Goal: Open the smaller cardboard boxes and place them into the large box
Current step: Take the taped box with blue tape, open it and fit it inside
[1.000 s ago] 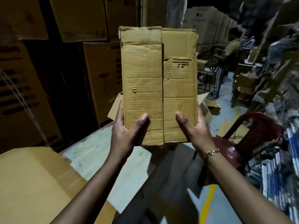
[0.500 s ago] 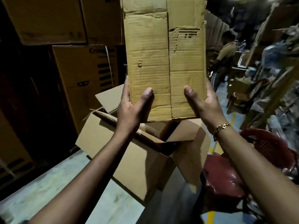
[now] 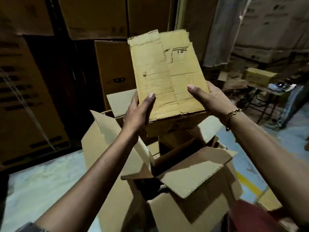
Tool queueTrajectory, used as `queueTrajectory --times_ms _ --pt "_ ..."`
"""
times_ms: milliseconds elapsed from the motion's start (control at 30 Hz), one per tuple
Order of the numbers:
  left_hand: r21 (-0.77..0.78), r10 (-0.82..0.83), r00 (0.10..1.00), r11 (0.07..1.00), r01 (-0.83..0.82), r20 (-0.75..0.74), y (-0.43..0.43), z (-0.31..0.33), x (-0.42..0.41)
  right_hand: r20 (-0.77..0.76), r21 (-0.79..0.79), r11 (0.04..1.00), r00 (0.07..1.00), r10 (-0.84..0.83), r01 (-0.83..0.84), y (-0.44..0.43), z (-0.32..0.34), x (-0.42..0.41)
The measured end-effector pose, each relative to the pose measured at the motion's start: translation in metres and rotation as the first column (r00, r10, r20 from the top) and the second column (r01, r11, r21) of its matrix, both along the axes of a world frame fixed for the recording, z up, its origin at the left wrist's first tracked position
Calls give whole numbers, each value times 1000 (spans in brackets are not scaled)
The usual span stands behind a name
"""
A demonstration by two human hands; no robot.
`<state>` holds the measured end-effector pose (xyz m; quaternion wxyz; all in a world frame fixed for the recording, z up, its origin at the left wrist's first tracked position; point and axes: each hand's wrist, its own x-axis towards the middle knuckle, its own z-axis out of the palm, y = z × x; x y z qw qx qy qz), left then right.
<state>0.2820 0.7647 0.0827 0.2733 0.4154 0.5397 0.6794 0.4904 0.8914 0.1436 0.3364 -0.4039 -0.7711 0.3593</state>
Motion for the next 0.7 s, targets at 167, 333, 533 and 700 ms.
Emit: queueTrajectory --times_ms 167,333,533,700 --pt "-57 107 993 993 -104 57 13 -10 26 76 -53 986 984 162 -159 47 -7 0" --pt "-144 197 979 972 -188 54 11 -21 35 123 -96 967 961 248 -237 74 -25 -9" --pt "-303 240 971 925 -231 -8 3 -39 37 189 -214 928 919 345 -304 89 -54 -13" --pt "-387 219 975 897 -215 -34 8 -52 36 233 -321 895 891 391 -309 105 -77 -16"
